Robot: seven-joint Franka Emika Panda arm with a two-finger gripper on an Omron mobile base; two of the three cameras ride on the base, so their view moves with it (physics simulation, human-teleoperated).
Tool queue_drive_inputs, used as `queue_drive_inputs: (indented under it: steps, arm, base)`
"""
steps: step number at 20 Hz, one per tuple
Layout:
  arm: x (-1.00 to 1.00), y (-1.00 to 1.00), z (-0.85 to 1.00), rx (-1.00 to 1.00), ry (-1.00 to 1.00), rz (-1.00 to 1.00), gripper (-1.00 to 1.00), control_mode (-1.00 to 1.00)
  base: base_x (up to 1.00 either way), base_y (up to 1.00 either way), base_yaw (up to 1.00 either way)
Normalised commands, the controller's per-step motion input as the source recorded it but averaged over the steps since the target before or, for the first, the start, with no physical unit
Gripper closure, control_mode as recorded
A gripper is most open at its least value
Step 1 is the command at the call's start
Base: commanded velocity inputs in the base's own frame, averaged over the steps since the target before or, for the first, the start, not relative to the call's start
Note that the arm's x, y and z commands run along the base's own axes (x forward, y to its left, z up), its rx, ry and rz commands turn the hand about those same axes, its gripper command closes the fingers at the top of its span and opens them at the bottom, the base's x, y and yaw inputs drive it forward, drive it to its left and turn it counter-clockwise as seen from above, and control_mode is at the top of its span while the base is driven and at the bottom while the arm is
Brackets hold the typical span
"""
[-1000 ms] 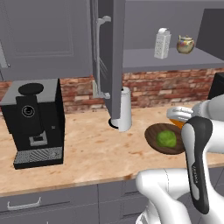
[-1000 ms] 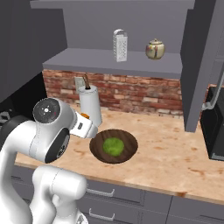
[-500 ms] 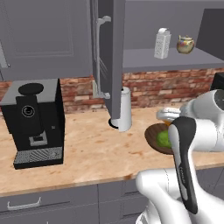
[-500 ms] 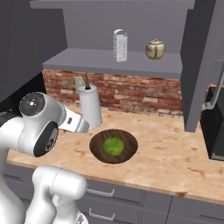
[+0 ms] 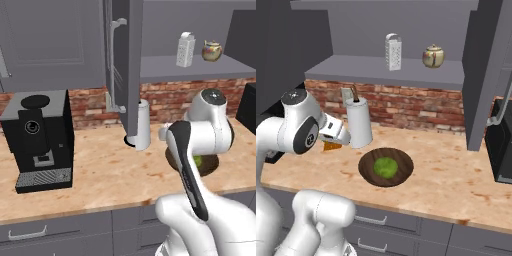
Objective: Pick the cheese from the fridge and the cheese grater from the cabinet and place them next to the salad bowl.
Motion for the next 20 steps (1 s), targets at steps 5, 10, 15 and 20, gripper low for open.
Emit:
queue_drive_inputs:
  steps: [5, 10, 15, 20]
  arm:
    - [0.36, 0.02, -0.31, 0.00, 0.21, 0.22, 1.00, -1.00]
    - [0.18, 0.03, -0.50, 0.00, -0.02, 0.28, 1.00, -1.00]
    - [0.03, 0.04, -0.53, 0.00, -0.20, 0.25, 1.00, -1.00]
    - [0.19, 0.05, -0.29, -0.02, -0.05, 0.06, 1.00, -1.00]
  base:
    - [0.00, 0.00, 0.00]
    - [0.00, 0.00, 0.00]
    - [0.00, 0.00, 0.00]
    - [0.00, 0.00, 0.00]
